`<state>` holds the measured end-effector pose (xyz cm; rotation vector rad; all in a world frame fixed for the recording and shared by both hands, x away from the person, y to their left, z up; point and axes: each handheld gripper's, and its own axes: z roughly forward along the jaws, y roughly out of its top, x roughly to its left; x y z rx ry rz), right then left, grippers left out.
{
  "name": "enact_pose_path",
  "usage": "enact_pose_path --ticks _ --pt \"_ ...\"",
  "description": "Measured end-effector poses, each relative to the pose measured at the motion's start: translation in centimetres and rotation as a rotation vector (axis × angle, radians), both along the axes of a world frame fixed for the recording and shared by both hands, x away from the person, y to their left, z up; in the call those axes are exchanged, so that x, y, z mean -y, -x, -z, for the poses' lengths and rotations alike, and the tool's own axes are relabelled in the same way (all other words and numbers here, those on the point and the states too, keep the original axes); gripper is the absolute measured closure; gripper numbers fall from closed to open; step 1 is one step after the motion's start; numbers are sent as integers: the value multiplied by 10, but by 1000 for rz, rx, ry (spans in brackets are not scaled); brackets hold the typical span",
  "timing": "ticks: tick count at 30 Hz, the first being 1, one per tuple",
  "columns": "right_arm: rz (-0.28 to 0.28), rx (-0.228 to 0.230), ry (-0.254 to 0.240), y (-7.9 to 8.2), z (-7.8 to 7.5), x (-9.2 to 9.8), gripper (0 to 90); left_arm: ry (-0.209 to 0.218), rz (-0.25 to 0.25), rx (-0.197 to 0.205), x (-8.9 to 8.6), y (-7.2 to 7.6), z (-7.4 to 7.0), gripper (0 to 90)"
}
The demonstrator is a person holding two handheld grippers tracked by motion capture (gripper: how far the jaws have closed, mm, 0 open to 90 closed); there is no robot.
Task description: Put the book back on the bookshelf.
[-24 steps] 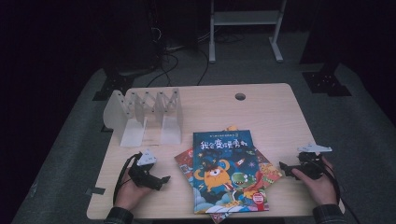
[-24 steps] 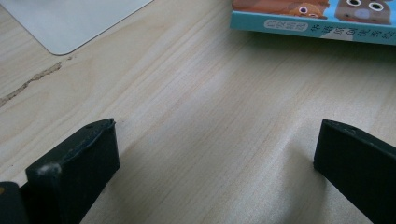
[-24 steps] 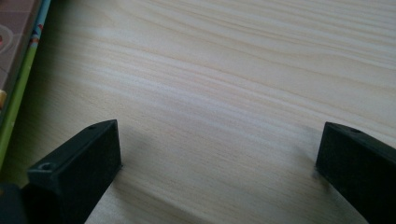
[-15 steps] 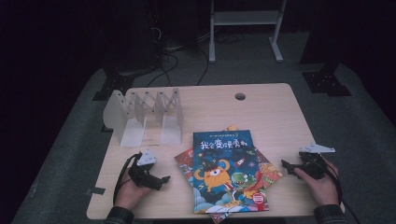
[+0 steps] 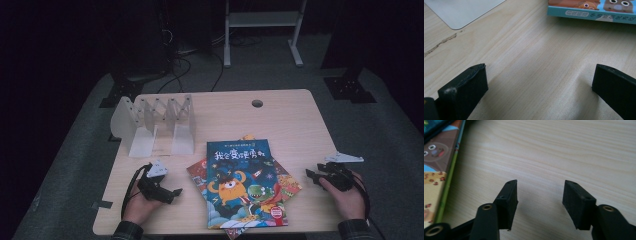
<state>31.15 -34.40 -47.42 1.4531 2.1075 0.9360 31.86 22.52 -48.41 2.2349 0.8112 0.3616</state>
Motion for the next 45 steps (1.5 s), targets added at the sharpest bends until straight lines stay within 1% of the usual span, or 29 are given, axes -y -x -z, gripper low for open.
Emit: enact_pose_path --ticks 1,2,5,10,16,17,24,26,27,29,30,32,35,38,39,40,45 --pt "0 0 0 0 0 0 457 0 0 0 0 0 0 0" --pt "-4 8 -3 0 -5 -1 490 0 0 0 0 0 0 0" --pt "-11 28 -6 0 -11 -3 513 0 0 0 0 0 0 0" --pt "-29 40 -13 -1 -18 -9 523 0 0 0 0 0 0 0" --pt "-43 46 -33 -3 -25 -15 520 0 0 0 0 0 0 0" --pt "-53 50 -41 -5 -28 -18 519 0 0 0 0 0 0 0" --pt "-80 43 -82 -12 -33 -29 520 0 0 0 0 0 0 0" --pt "-87 44 -85 -13 -33 -31 520 0 0 0 0 0 0 0" --pt "-100 44 -87 -16 -35 -36 520 0 0 0 0 0 0 0" --pt "-106 45 -90 -16 -35 -38 520 0 0 0 0 0 0 0" --pt "-117 42 -107 -18 -36 -43 521 0 0 0 0 0 0 0" --pt "-126 37 -103 -20 -35 -47 521 0 0 0 0 0 0 0" --pt "-148 35 -114 -22 -36 -53 520 0 0 0 0 0 0 0" --pt "-162 33 -115 -24 -38 -58 515 0 0 0 0 0 0 0" --pt "-165 30 -119 -24 -38 -61 513 0 0 0 0 0 0 0" --pt "-181 28 -124 -27 -38 -66 513 0 0 0 0 0 0 0" --pt "-203 26 -129 -31 -39 -78 509 0 0 0 0 0 0 0"
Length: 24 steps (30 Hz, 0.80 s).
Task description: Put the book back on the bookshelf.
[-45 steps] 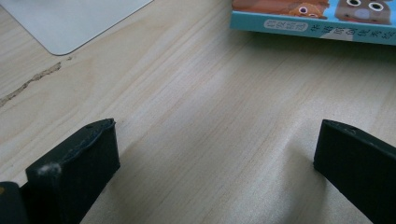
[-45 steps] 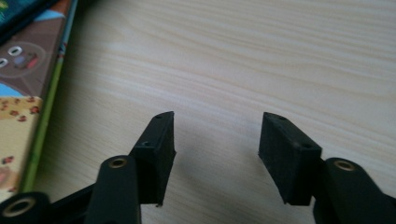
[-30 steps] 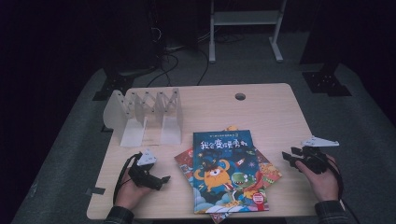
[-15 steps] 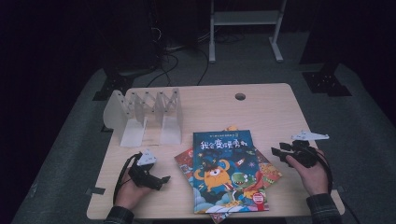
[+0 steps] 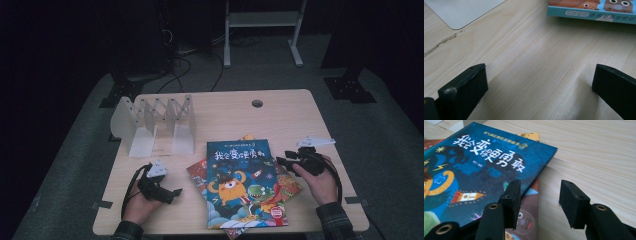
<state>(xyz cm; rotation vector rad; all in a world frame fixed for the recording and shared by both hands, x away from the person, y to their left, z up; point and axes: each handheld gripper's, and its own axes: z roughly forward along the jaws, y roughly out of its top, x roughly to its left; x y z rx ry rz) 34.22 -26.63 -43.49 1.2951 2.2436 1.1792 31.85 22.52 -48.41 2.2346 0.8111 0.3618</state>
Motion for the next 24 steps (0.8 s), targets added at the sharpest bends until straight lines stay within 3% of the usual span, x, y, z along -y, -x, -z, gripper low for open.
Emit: enact_pose_path --ticks 14,24 --pt "-43 -38 -9 -10 7 -24 508 0 0 0 0 0 0 0" --pt "-75 -66 -6 -12 12 -31 527 11 1 -15 2 0 -4 0"
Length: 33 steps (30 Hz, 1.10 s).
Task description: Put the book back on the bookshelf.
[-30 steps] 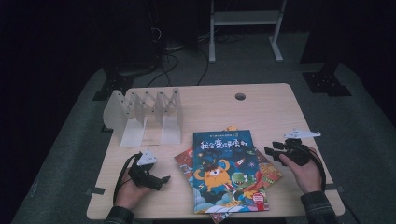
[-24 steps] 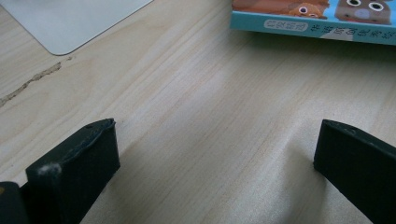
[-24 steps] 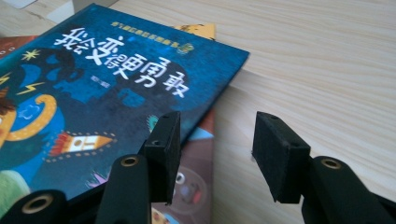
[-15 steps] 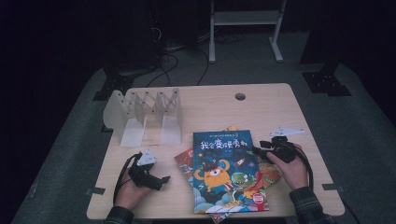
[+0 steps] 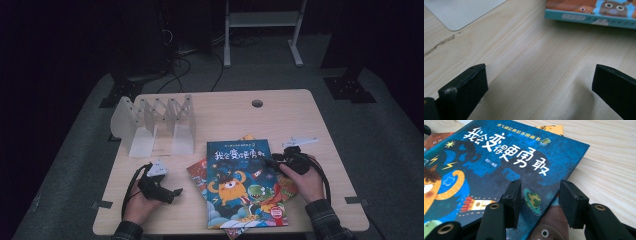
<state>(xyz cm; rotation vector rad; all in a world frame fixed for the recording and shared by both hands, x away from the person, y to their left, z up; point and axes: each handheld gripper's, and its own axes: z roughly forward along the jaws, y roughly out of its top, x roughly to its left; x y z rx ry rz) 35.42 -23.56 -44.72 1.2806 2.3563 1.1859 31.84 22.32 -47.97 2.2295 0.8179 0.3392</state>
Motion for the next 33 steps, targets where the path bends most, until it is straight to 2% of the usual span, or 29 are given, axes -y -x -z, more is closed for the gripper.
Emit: enact_pose_path --ticks 8,10,12,14,17,18,21,23,25,28,33 --pt "-12 -4 1 0 0 -1 525 47 16 28 5 3 -13 6" --pt "-13 -4 1 0 0 -1 525 48 24 29 8 3 -16 11" --pt "-15 -5 0 0 0 0 525 43 24 40 12 3 -18 62" --pt "-16 -5 1 0 0 0 525 44 30 42 13 4 -19 63" --pt "-16 -4 2 0 0 0 527 68 45 44 19 5 -23 65" --pt "-15 -6 1 0 0 0 528 89 58 43 23 5 -27 68" --pt "-14 -8 0 0 0 0 538 99 90 49 30 5 -30 76" --pt "-13 -10 -1 0 0 0 542 104 108 48 32 5 -32 134" --pt "-12 -10 -1 0 0 0 545 119 135 33 36 3 -34 139" --pt "-11 -13 -1 -1 -1 1 550 129 168 34 42 2 -36 196" --pt "-14 -17 -1 -2 -1 1 558 130 202 27 50 -1 -38 310"
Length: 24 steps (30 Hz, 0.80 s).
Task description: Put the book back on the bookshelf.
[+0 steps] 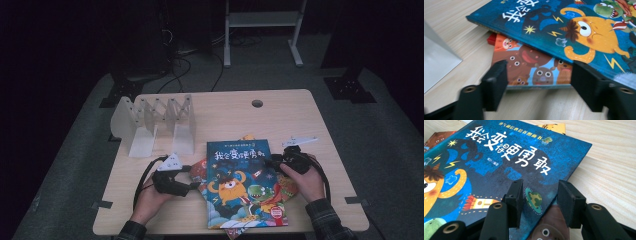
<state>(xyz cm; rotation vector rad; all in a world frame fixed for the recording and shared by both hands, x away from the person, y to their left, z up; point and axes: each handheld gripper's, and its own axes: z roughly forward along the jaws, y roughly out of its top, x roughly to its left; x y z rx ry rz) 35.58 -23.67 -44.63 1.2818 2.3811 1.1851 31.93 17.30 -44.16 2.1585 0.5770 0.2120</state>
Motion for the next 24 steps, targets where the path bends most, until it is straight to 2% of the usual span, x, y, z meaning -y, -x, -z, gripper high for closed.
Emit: enact_pose_path --ticks 6,10,14,15,17,20,24 --pt "-8 -4 12 -3 -1 0 575 -5 29 -22 12 -4 1 371" --pt "-19 -1 17 -7 -2 -2 580 -17 79 -44 25 -7 3 393" --pt "-21 -4 21 -9 -2 -4 578 -4 92 -56 26 -7 2 409" --pt "-28 -3 23 -11 -2 -6 578 -3 112 -71 28 -6 3 409" --pt "-33 -5 22 -12 -2 -8 577 0 128 -75 32 -4 3 403" --pt "-35 -4 28 -14 -3 -11 573 -17 133 -62 33 -1 1 387" --pt "-40 -10 31 -16 -3 -12 572 -13 130 -61 33 0 2 374"
